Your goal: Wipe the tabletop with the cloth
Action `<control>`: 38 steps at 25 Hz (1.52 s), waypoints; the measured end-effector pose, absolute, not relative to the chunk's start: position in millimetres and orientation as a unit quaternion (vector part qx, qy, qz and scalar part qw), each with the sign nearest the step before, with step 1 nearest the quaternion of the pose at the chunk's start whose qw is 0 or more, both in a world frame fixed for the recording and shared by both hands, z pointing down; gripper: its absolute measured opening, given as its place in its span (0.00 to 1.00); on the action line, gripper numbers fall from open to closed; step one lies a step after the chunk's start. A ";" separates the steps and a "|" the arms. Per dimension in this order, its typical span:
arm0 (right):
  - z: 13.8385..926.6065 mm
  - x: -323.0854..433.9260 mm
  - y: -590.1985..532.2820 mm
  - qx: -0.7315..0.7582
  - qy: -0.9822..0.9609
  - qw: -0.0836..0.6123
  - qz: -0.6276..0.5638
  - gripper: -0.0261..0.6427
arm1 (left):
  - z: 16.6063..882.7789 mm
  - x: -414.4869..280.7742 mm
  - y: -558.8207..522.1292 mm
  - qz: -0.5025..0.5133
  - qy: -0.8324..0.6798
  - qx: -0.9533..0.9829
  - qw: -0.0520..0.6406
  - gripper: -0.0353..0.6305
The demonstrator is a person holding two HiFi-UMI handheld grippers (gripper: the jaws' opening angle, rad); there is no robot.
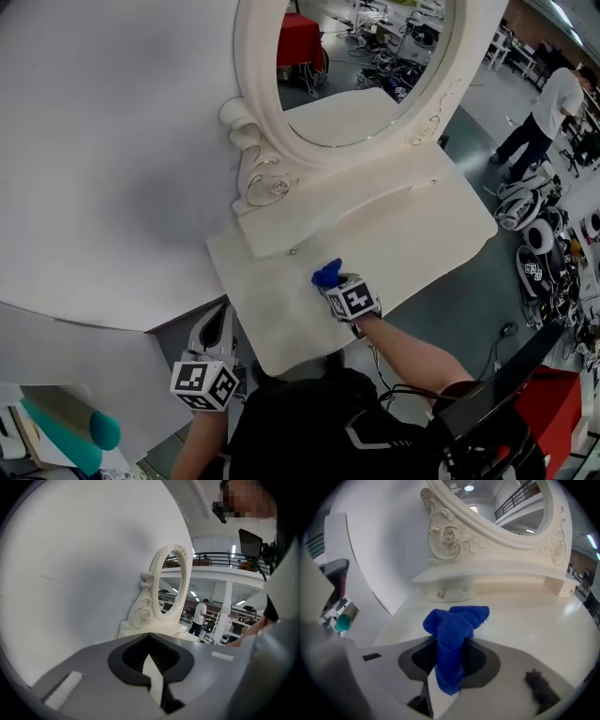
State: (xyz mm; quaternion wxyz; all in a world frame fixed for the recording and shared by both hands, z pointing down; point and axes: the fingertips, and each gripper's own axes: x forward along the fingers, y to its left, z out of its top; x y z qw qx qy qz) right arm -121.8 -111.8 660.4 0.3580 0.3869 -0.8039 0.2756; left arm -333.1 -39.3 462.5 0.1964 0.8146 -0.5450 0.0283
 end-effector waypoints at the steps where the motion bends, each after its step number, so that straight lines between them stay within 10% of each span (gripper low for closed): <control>1: 660.8 -127.2 -131.7 0.389 -0.806 0.360 0.264 0.23 | 463.1 -335.1 -36.8 0.030 -0.550 0.811 0.198 0.06; 38: 654.0 -59.4 -74.2 0.400 -0.807 0.356 0.248 0.23 | 456.2 -288.6 -53.1 0.047 -0.506 0.842 0.182 0.06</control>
